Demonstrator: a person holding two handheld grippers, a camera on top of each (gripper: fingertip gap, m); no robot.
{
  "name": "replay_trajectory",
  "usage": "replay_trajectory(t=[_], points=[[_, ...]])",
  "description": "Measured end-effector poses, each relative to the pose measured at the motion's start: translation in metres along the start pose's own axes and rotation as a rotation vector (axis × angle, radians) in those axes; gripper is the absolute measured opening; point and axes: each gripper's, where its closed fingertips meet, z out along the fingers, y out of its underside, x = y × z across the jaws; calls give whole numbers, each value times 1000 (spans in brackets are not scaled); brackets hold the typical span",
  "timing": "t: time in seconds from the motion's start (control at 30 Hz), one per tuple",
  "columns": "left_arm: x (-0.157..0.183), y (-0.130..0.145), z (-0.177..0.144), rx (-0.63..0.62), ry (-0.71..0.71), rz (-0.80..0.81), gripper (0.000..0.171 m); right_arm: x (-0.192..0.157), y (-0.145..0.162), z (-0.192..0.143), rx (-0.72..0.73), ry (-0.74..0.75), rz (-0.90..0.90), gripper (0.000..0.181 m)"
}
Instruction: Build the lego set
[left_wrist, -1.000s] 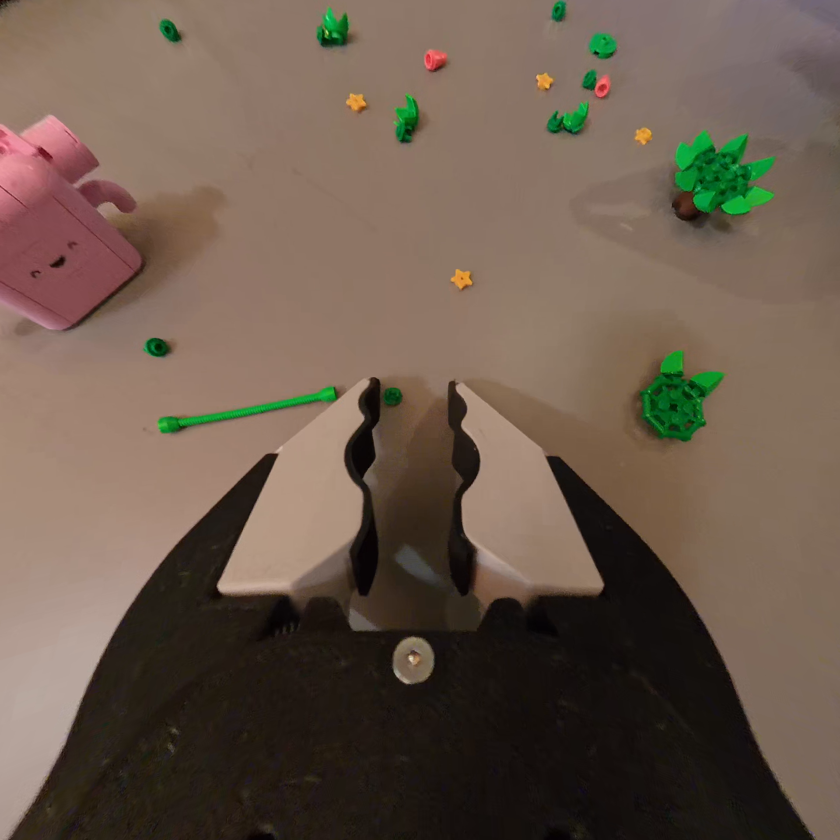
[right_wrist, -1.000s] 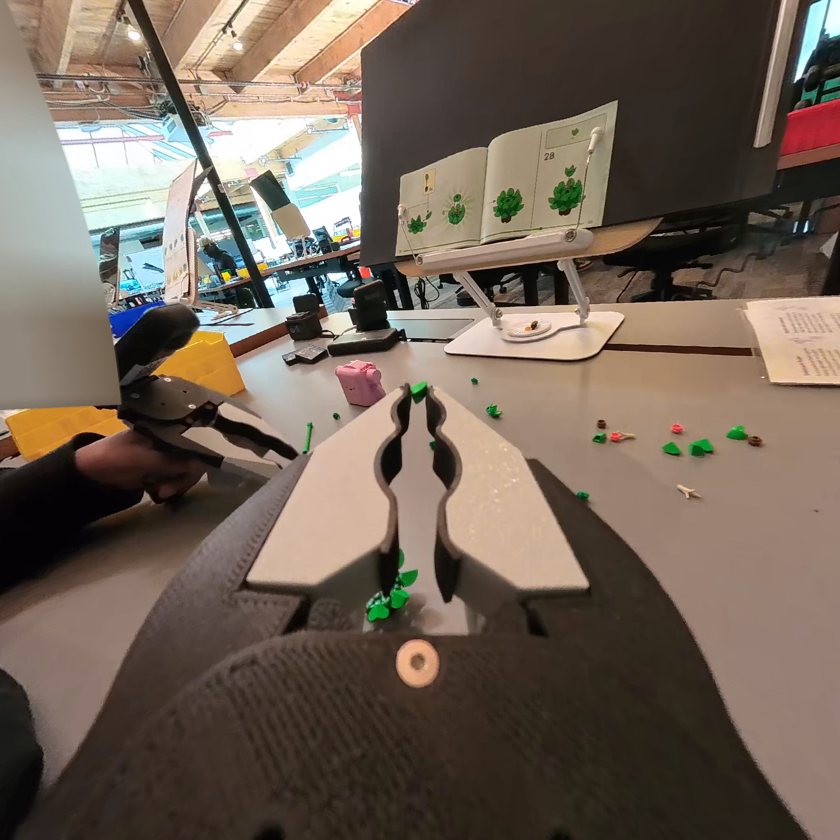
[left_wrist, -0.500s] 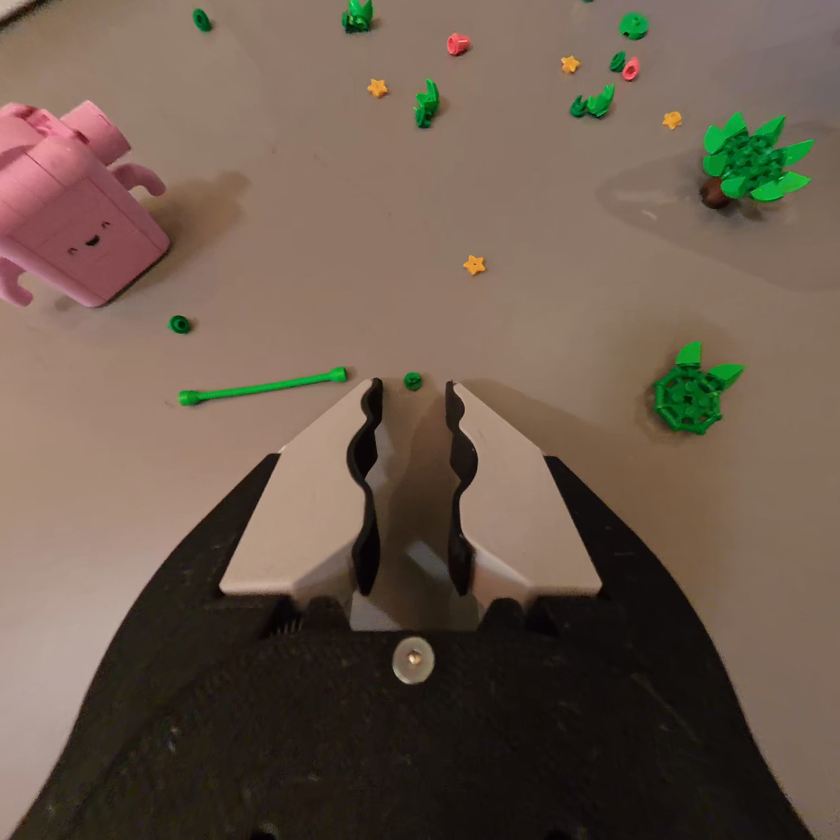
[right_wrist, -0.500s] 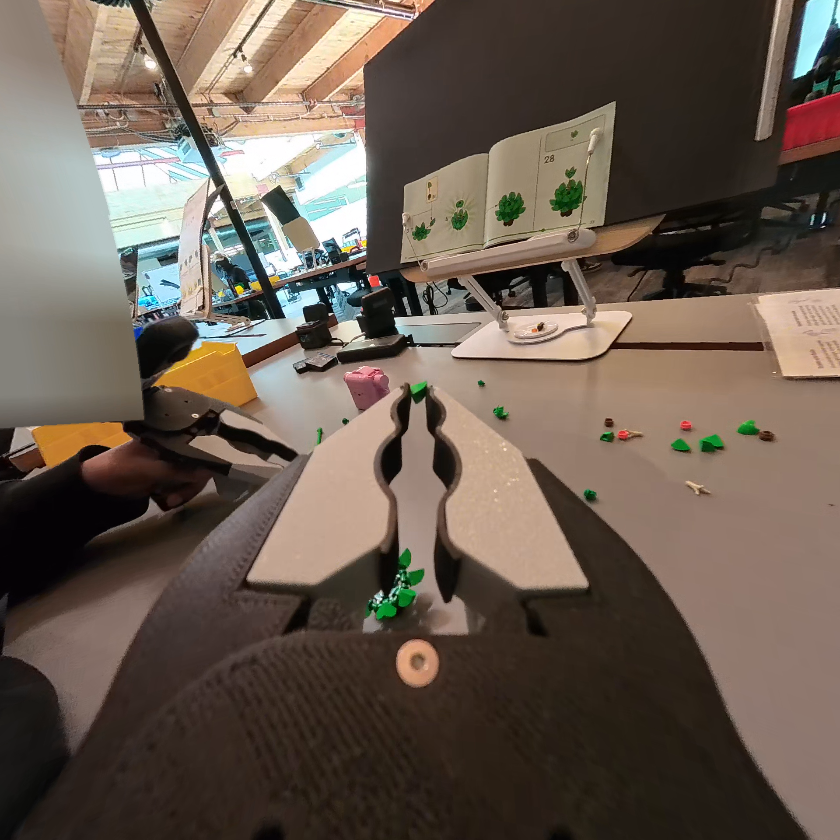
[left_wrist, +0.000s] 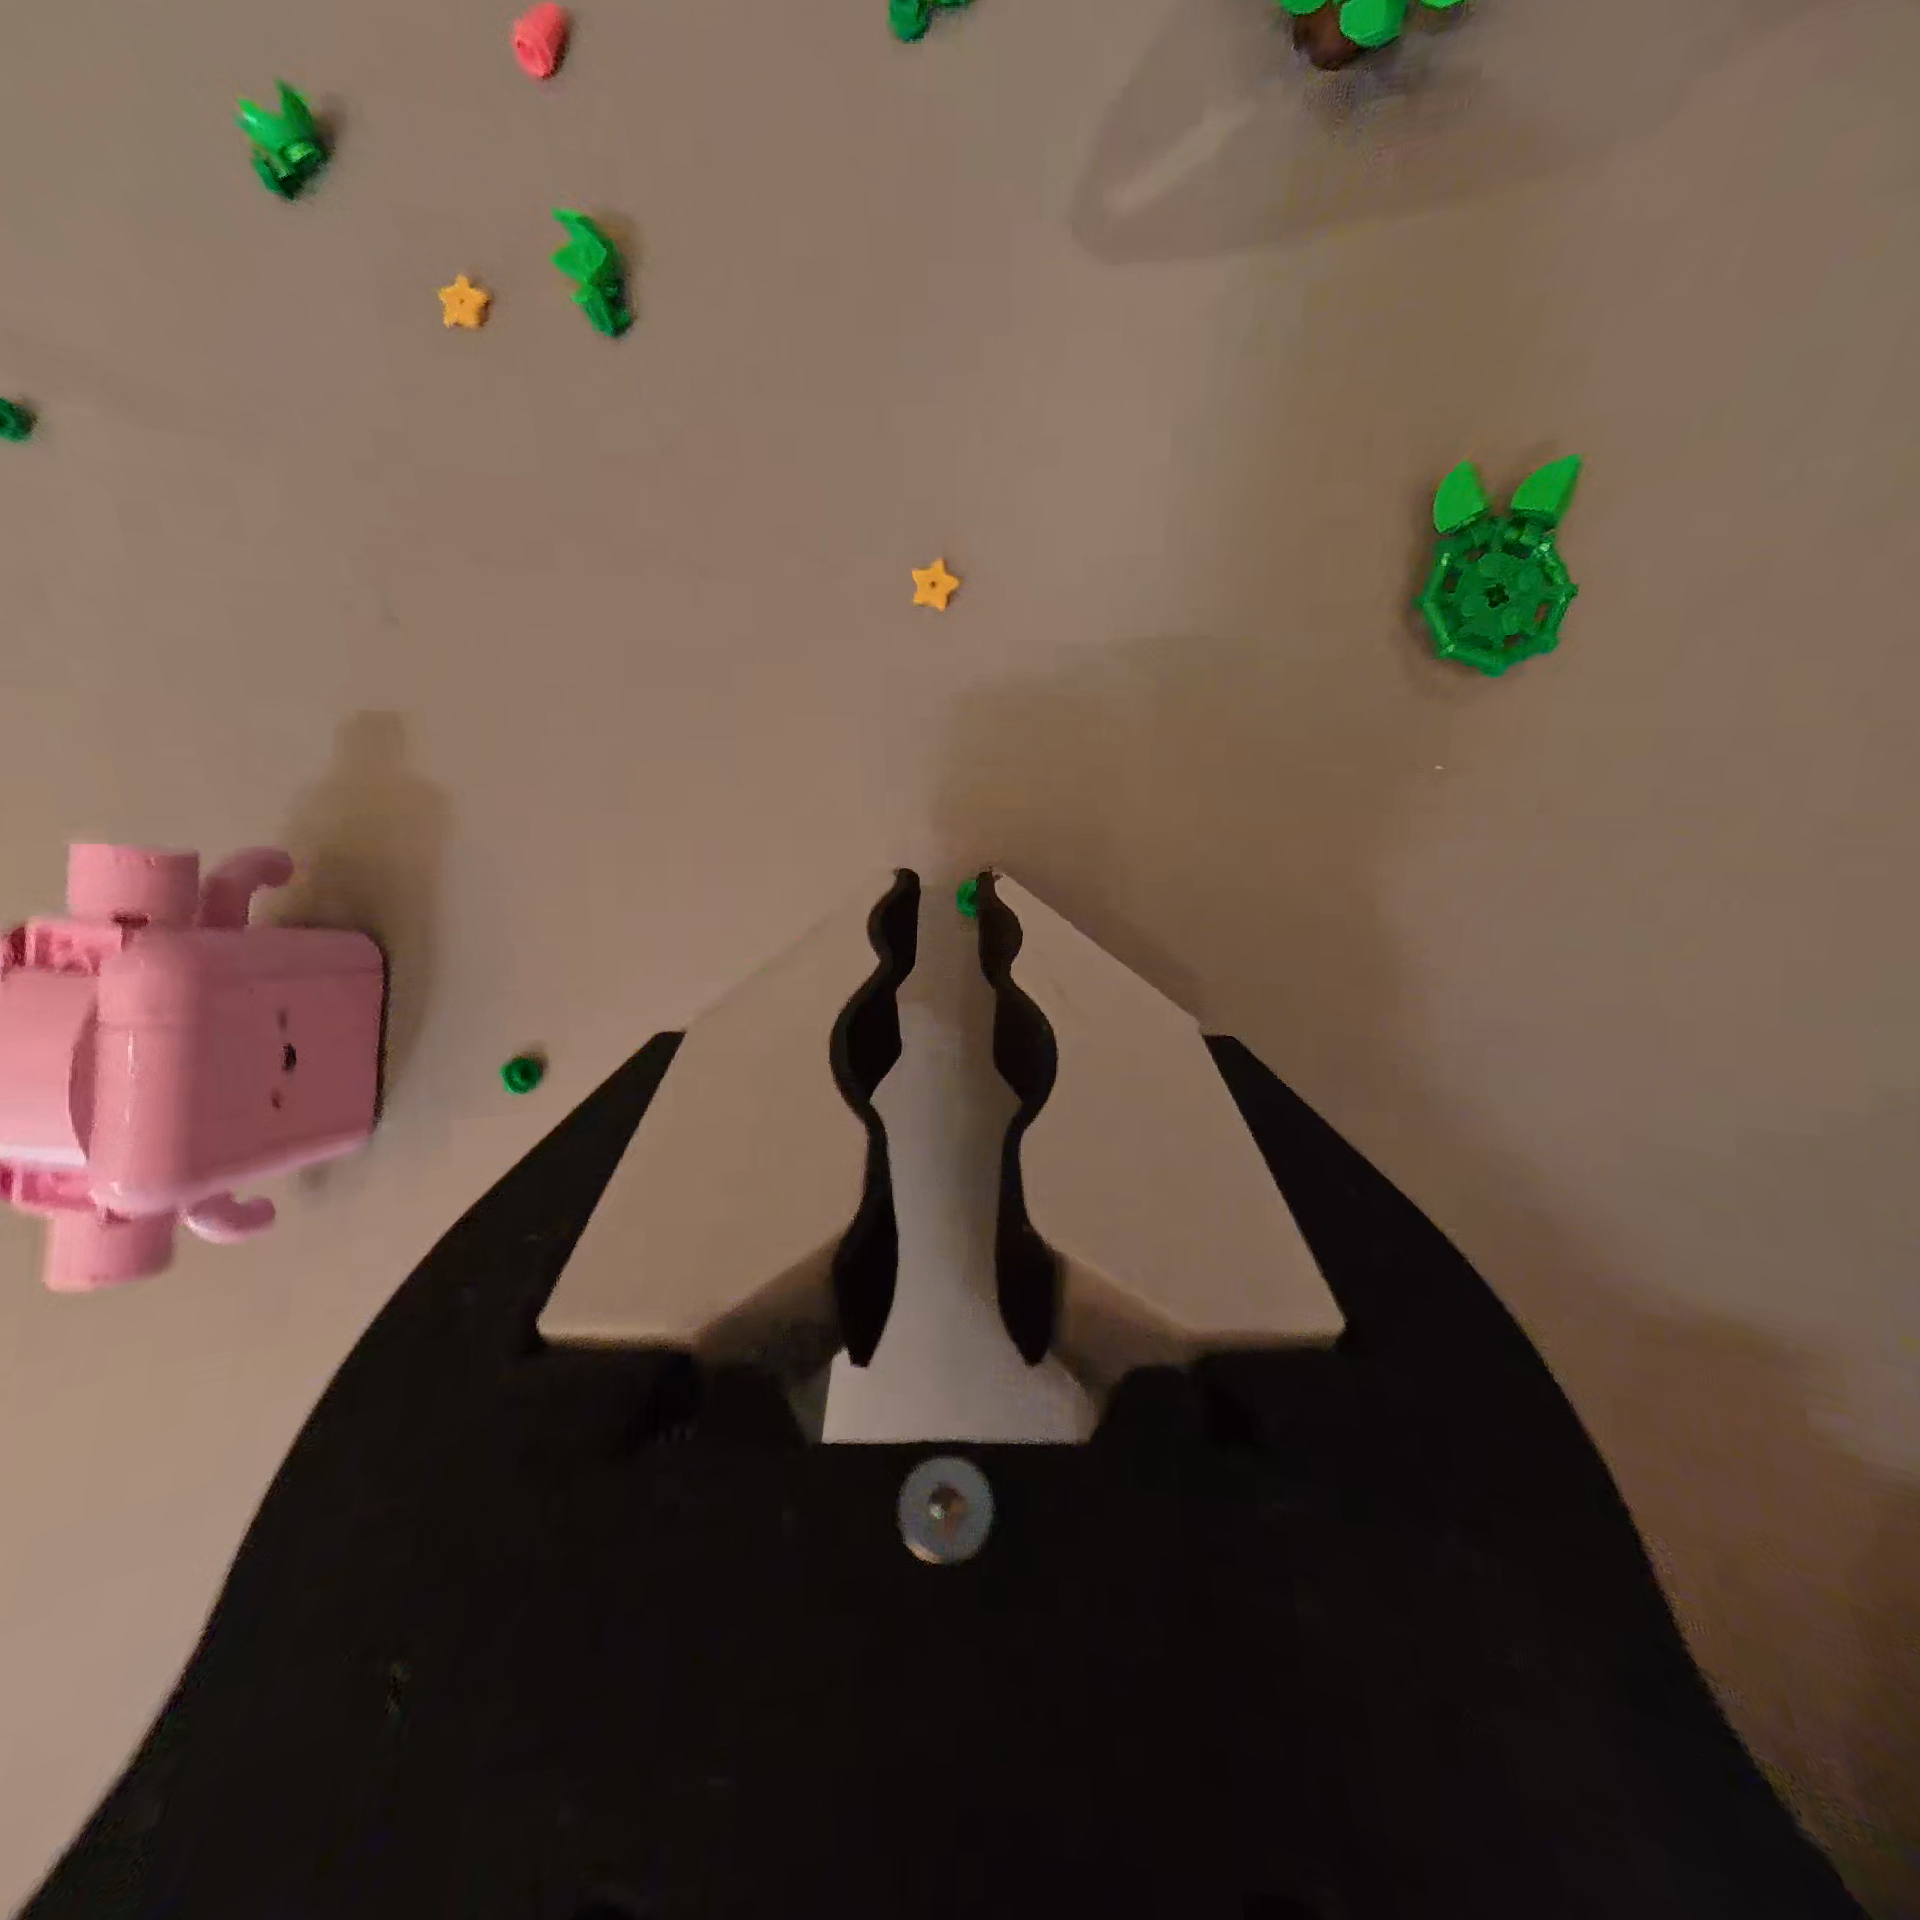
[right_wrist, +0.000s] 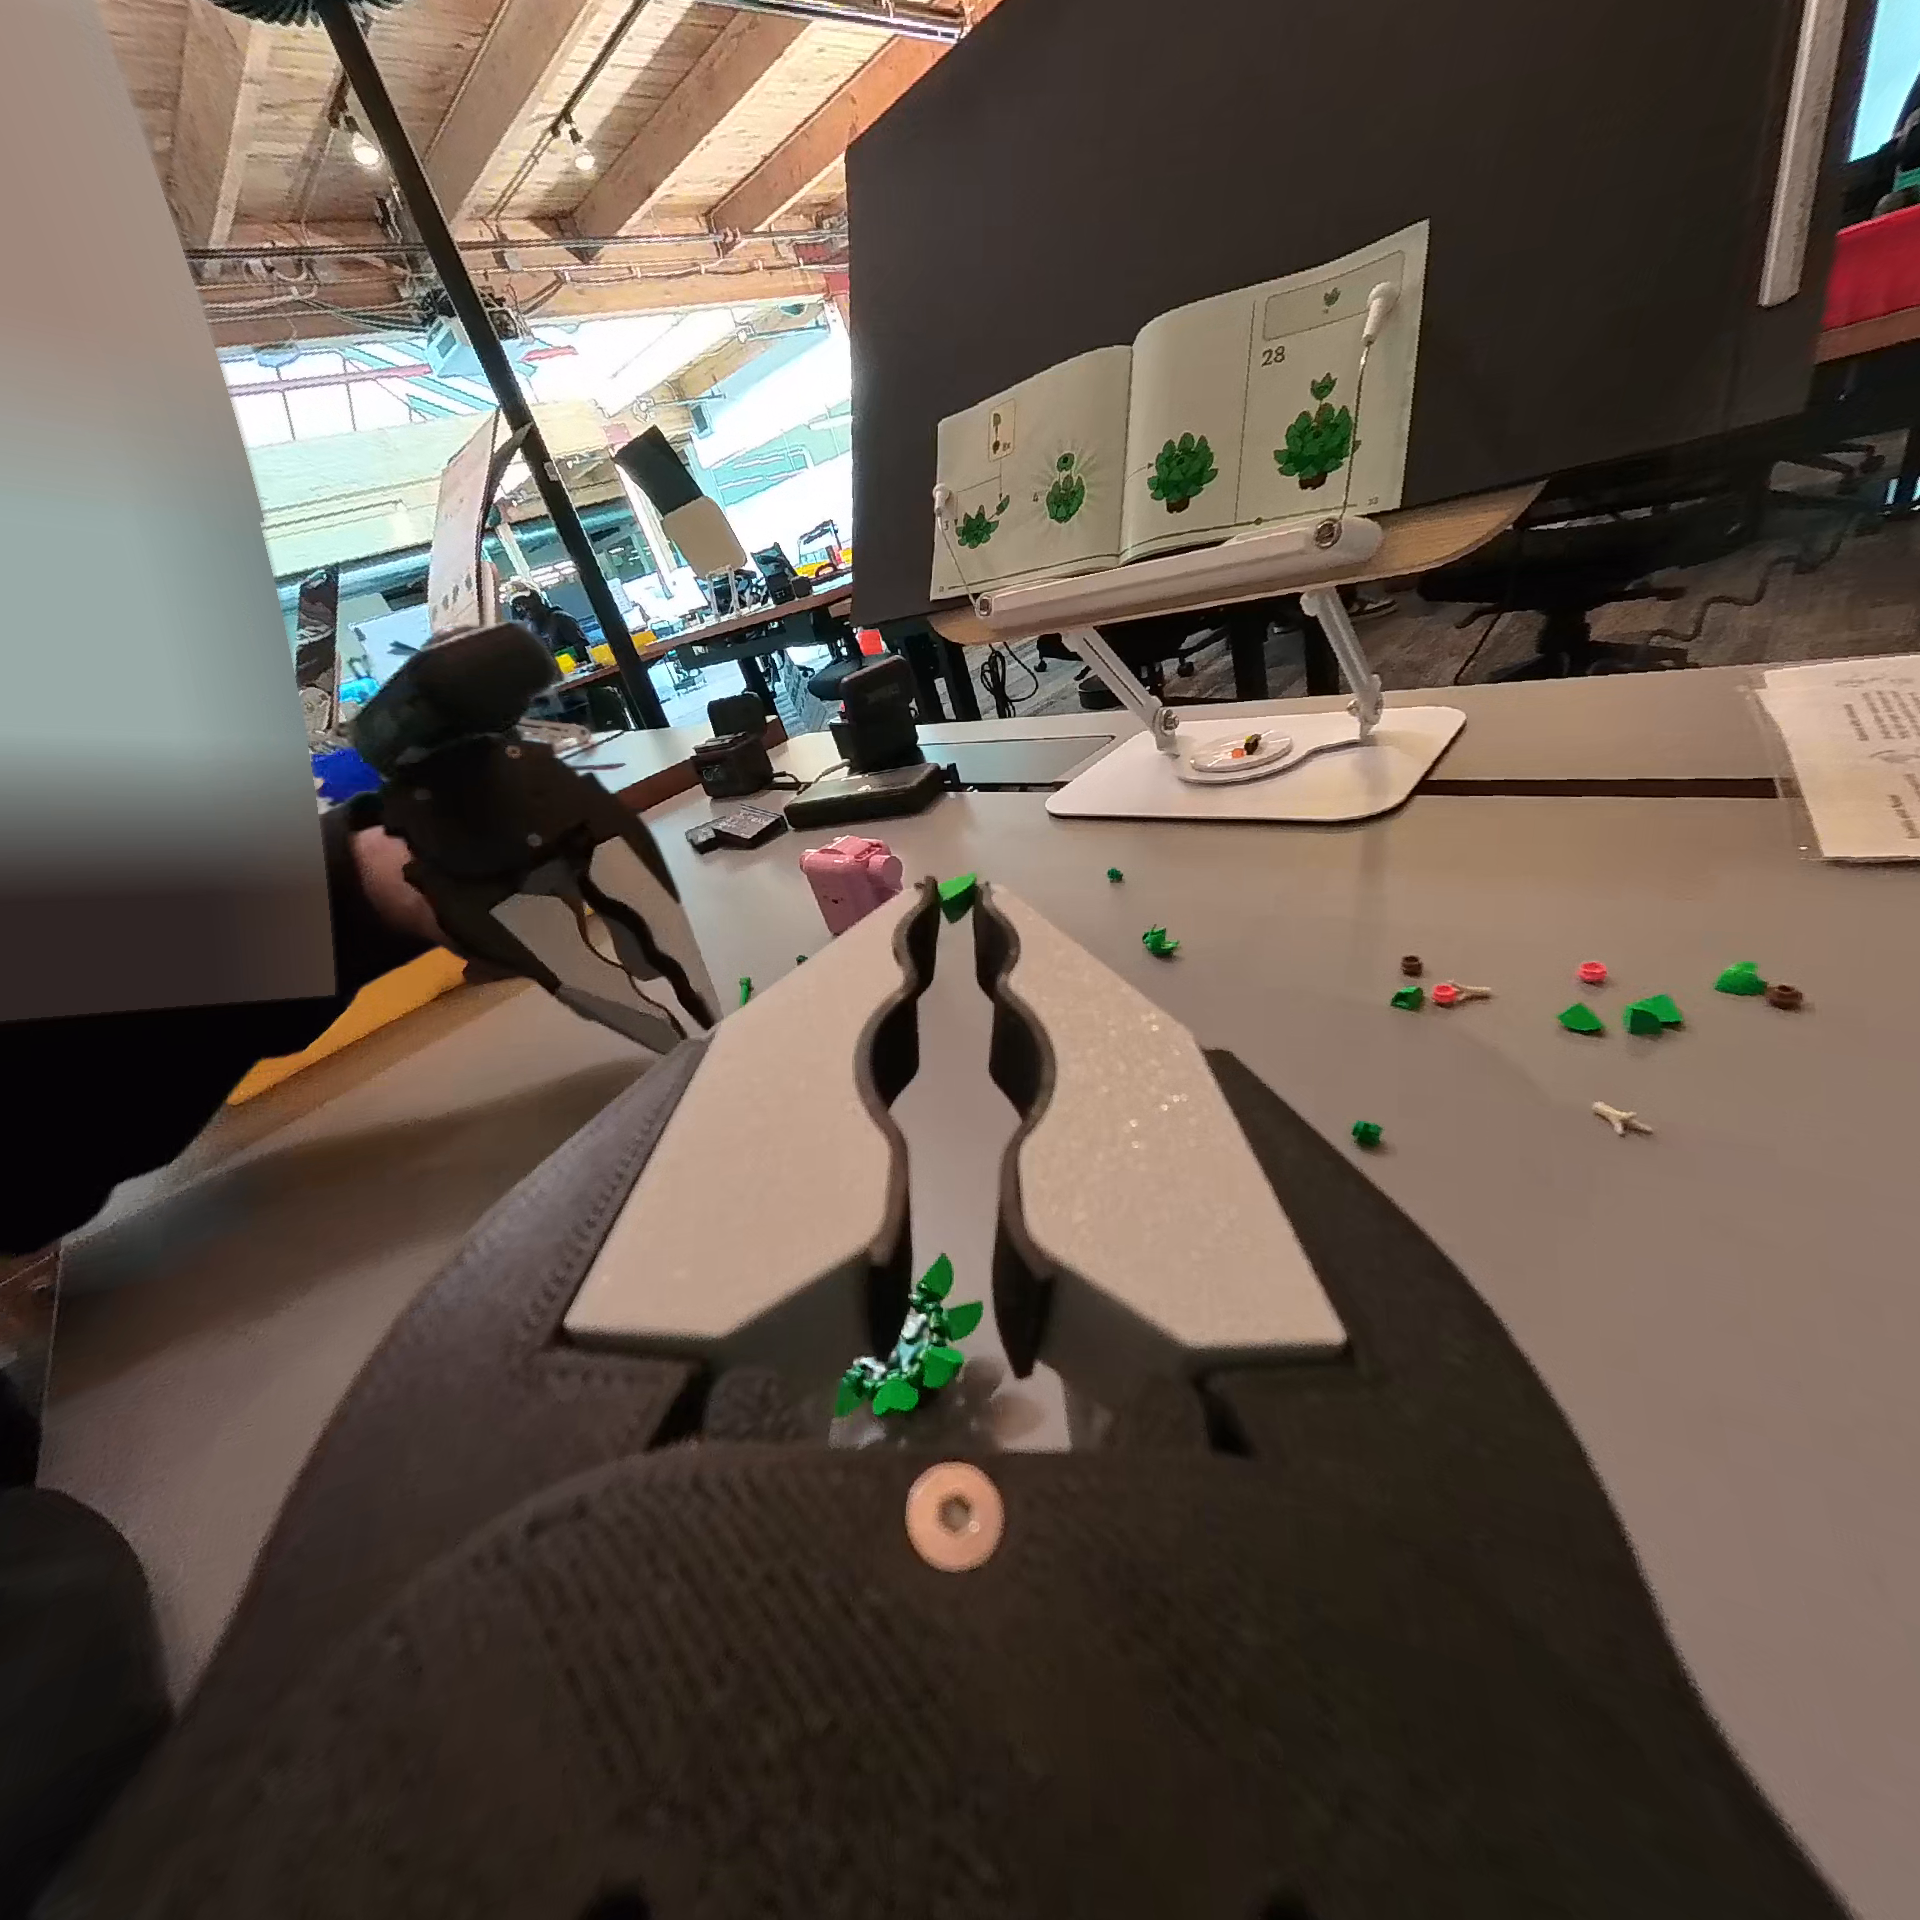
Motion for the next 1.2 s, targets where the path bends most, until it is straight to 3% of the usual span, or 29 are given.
replay_trajectory(t=[0.3,0.97,1.1,1.2], points=[[7,5,5,-159,172,99,6,-1,-1,-1,10,-14,25,4],[11,10,13,-205,183,114,0,-2,-1,-3,13,-32,59,4],[6,-4,12,-98,122,116,0,-3,1,-2,3,-39,58,4],[8,-48,-4,224,86,73,0,-10,6,2,-26,-75,61,4]])
